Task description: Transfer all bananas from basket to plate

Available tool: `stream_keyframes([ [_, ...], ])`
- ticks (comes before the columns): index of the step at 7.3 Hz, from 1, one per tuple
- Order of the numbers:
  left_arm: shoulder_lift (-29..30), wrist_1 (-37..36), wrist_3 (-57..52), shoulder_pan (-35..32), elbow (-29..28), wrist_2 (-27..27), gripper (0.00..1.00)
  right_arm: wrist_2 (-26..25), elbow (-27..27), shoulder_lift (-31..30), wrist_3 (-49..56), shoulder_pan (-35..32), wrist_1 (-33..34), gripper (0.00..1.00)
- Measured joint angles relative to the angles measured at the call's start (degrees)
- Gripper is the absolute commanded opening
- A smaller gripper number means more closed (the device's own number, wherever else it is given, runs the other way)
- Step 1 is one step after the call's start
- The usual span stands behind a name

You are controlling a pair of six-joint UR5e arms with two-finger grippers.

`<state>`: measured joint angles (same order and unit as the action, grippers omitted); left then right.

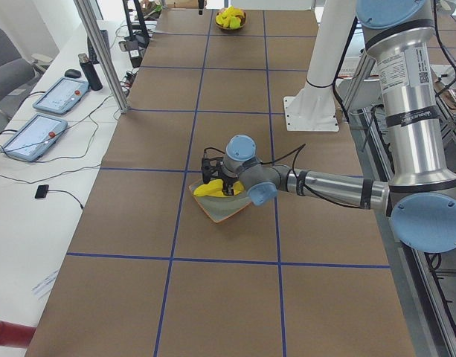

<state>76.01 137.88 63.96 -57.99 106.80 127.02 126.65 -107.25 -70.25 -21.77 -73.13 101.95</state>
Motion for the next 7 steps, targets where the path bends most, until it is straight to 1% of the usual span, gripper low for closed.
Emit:
stream_keyframes([
  [1,-0.65,0.02,-1.12,0.07,0.04,-0.01,0.3,0.0,0.22,0.14,-0.02,0.0,0.0,1.0],
  [2,-0.99,0.05,-1.68,0.16,0.06,-0.02,0.33,0.0,0.49,0.32,-0.02,0.0,0.0,1.0],
  [3,-1.11,0.08,-1.99,0.28,0.07,-0.02,0.43,0.0,0.63,0.43,-0.02,0.0,0.0,1.0],
  [5,-1.2,0.11,-3.37,0.39,0.08,-0.38,0.74,0.0,0.71,0.53,-0.03,0.0,0.0,1.0],
  [7,-1.27,0.11,-4.21,0.42,0.08,-0.98,0.77,0.0,0.73,0.55,-0.09,0.0,0.0,1.0],
])
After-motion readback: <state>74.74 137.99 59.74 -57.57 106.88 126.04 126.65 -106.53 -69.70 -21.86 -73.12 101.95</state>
